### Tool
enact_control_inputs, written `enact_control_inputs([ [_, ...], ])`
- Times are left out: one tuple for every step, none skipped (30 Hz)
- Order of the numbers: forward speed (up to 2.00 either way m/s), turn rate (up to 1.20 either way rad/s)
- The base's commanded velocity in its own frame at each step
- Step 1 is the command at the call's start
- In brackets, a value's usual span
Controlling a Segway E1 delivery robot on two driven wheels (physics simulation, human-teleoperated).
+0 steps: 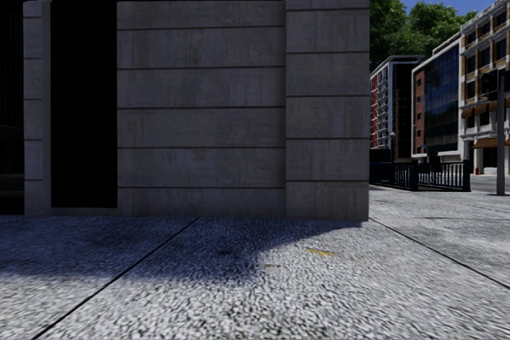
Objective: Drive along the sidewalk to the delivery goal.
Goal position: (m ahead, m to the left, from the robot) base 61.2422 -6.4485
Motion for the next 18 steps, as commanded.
enact_control_inputs([
  [1.32, -0.04],
  [1.32, -0.13],
  [1.32, -0.23],
  [1.32, -0.33],
  [1.32, -0.54],
  [1.32, -0.54],
  [1.32, -0.74],
  [1.32, -1.03],
  [1.32, -1.13],
  [1.32, -1.16],
  [1.32, -1.16],
  [1.32, -1.17],
  [1.32, -1.17],
  [1.32, -1.17],
  [1.32, -1.17],
  [1.32, -1.17],
  [1.32, -1.17],
  [1.32, -1.17],
])
